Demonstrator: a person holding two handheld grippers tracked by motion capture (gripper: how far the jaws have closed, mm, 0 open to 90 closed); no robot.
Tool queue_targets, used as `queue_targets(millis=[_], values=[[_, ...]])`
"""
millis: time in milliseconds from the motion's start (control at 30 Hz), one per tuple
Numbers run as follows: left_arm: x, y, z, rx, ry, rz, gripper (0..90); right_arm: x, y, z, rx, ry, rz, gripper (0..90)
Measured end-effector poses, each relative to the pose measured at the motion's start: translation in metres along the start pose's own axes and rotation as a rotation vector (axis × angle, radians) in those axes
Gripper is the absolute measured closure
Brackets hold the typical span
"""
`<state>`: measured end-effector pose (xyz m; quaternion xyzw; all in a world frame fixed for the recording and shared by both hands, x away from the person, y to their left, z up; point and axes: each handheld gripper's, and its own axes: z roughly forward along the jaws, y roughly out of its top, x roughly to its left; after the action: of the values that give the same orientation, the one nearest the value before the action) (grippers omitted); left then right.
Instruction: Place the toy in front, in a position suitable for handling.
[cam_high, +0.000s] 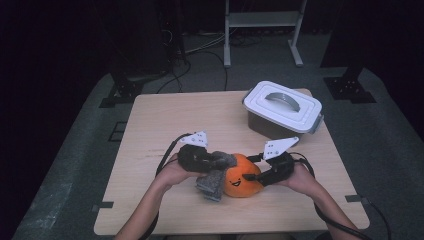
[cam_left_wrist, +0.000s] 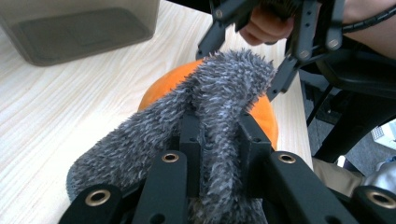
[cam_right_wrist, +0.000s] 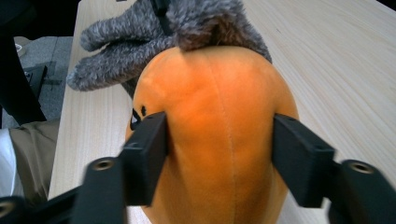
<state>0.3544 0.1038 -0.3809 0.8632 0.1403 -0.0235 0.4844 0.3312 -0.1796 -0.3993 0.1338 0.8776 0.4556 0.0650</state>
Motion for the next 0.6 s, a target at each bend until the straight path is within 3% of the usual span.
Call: queue_targets(millis=[167, 367, 600], values=[[-0.004, 0.009, 0.002, -0.027, -0.018, 0.016, 75.4, 0.003, 0.000, 0.003, -0.003, -0.010, -0.010, 52.4], [-0.008, 0.019, 0.006, -0.024, -0.026, 0.037, 75.4, 0.007, 0.002, 0.007, -0.003, -0.012, -0.026, 54.7], [-0.005, 0.014, 0.007, -0.023, -0.025, 0.027, 75.4, 0.005, -0.005, 0.001, -0.011, -0.012, -0.010, 57.3]])
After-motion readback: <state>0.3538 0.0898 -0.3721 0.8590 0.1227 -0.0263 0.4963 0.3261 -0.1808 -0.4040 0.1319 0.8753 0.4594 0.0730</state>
